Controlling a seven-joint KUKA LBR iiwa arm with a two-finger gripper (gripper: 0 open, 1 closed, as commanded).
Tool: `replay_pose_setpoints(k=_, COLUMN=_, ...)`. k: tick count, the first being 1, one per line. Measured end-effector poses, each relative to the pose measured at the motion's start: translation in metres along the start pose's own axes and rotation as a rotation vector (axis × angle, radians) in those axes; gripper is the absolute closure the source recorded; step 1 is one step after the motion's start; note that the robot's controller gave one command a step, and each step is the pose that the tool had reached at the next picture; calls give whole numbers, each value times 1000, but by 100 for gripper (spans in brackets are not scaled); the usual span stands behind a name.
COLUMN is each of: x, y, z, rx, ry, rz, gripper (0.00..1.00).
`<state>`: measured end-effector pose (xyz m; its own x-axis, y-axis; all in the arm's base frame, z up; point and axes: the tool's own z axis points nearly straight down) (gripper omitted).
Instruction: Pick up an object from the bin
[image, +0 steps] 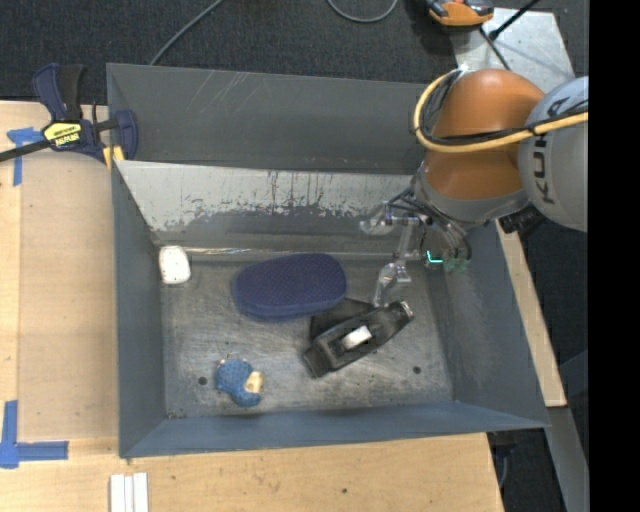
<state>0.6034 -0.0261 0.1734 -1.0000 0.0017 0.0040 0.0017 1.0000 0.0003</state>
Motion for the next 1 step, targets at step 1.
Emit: replay_pose_setpoints(k=1, x=-12, y=29, z=99, rx=2, ry=-16, rz=-291, gripper=0)
